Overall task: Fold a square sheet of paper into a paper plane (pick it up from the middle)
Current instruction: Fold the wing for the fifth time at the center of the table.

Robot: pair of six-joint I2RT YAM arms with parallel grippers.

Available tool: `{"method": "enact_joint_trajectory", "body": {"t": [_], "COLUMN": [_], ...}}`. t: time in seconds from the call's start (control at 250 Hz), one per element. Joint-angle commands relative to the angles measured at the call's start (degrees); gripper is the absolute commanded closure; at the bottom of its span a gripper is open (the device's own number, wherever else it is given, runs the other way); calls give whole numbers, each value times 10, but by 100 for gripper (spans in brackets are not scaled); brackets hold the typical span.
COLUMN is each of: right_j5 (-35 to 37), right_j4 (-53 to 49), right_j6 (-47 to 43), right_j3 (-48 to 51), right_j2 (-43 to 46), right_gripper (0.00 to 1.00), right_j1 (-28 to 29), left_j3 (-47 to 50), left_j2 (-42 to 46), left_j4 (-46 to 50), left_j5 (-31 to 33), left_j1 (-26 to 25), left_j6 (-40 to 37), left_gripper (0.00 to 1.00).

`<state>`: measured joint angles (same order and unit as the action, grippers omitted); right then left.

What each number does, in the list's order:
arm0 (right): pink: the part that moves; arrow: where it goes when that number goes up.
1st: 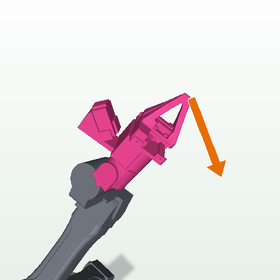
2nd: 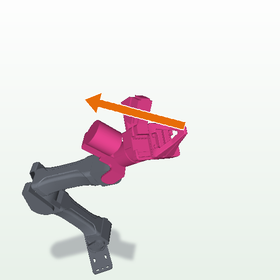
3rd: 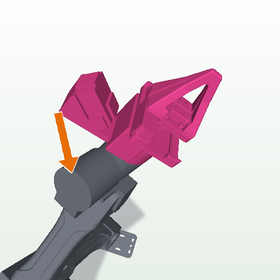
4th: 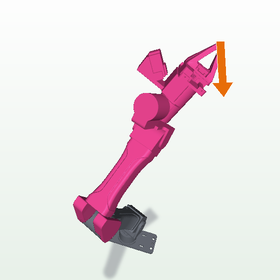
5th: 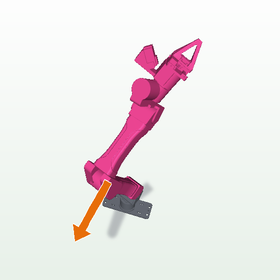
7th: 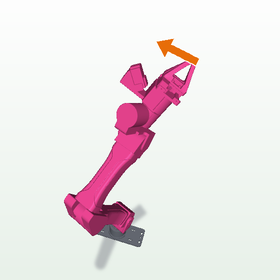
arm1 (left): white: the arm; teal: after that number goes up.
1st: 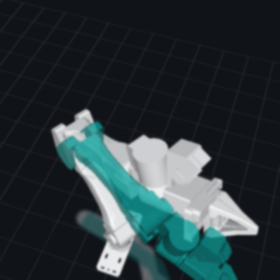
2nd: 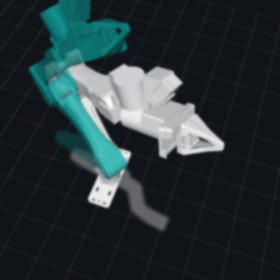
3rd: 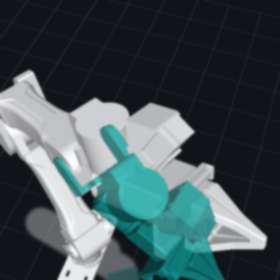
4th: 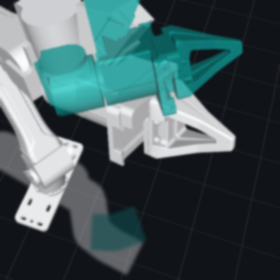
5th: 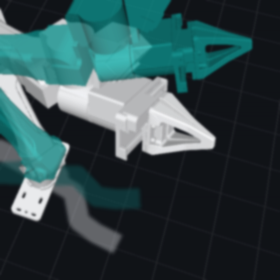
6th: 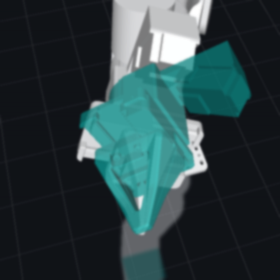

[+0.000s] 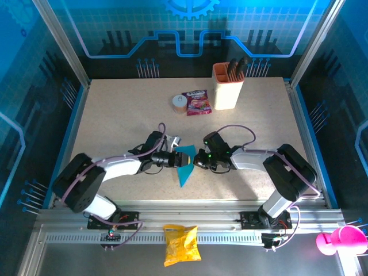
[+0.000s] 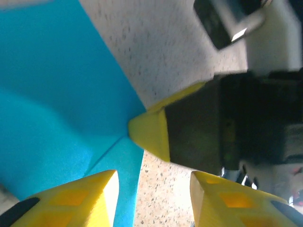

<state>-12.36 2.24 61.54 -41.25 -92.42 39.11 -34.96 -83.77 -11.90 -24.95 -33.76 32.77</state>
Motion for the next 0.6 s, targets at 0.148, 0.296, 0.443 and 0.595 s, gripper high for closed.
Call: {"method": "enact_joint_trajectory", "body": {"t": [0.148, 0.296, 0.443, 0.595], "right_j5": [107, 131, 136, 147], "right_j4": [-71, -98, -109, -122], "right_j6": [88, 119, 136, 146], "right_j3": [16, 17, 15, 13], "right_j2": [49, 60, 57, 63], "right_gripper": [100, 100, 100, 100], "right_j1": [58, 72, 75, 78], "left_j3": [36, 71, 81, 60], "left_j2": [117, 157, 151, 99], "left_j4": [123, 121, 114, 105], "left_j5": [275, 387, 442, 477], "left_j1": [-131, -203, -264, -309], "left_j6": [-43, -46, -65, -80], "left_gripper": [53, 53, 53, 52]}}
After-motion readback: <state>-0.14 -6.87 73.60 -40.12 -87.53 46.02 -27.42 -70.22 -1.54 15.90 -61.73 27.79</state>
